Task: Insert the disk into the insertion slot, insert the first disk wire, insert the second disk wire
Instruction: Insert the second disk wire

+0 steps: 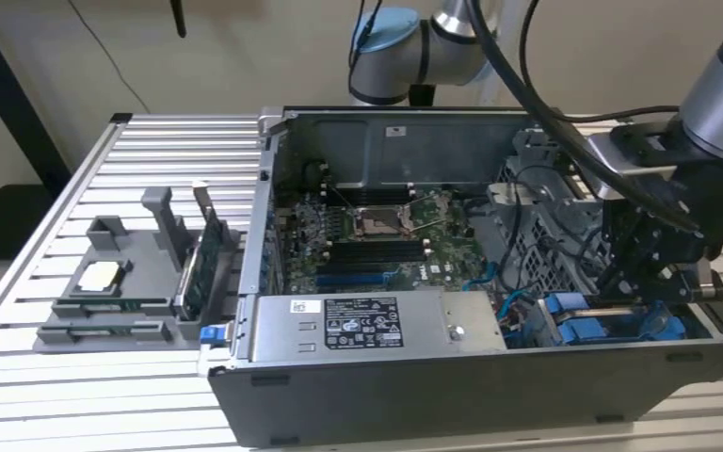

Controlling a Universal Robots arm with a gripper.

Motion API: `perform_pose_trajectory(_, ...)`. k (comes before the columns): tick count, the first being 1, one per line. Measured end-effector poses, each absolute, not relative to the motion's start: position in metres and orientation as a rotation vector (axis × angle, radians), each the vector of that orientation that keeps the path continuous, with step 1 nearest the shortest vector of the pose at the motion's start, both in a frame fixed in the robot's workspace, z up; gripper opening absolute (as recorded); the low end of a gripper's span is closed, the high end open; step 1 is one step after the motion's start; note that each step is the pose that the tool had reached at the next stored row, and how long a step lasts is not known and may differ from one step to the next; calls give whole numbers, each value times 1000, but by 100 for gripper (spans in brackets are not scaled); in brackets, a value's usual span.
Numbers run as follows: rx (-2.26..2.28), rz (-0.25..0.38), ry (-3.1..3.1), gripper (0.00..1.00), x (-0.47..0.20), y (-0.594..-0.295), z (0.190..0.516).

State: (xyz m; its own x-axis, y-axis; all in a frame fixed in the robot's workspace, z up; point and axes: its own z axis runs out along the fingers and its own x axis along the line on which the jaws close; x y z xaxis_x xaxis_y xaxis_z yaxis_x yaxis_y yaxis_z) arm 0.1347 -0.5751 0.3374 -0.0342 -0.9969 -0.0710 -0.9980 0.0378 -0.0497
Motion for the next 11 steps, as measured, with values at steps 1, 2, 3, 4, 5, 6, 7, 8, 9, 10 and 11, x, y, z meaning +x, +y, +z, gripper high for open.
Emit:
perform_pose_trajectory(1, -2121, 21, 2199, 16, 135, -575, 337)
perform_pose_trajectory(2, -2121, 21, 2199, 16, 135, -575, 337)
perform_pose_trajectory(3, -2121, 21, 2199, 16, 135, -575, 337)
perform_pose_trajectory(4, -2121, 21, 2199, 16, 135, -575, 337)
perform_pose_trajectory(5, -2121, 21, 2199, 16, 135, -575, 337)
perform_pose_trajectory(6, -2121, 21, 2199, 16, 135, -575, 337)
perform_pose_trajectory(7, -2121, 21, 2199, 16, 135, -575, 337)
perform_pose_trajectory(8, -2121, 21, 2199, 16, 135, -575, 337)
perform_pose_trajectory(9, -2121, 21, 2199, 16, 135, -575, 336)
perform_pose_trajectory(10, -2121, 21, 2199, 16, 135, -575, 336)
perform_pose_trajectory(11, -2121, 21, 2199, 16, 135, -575, 336)
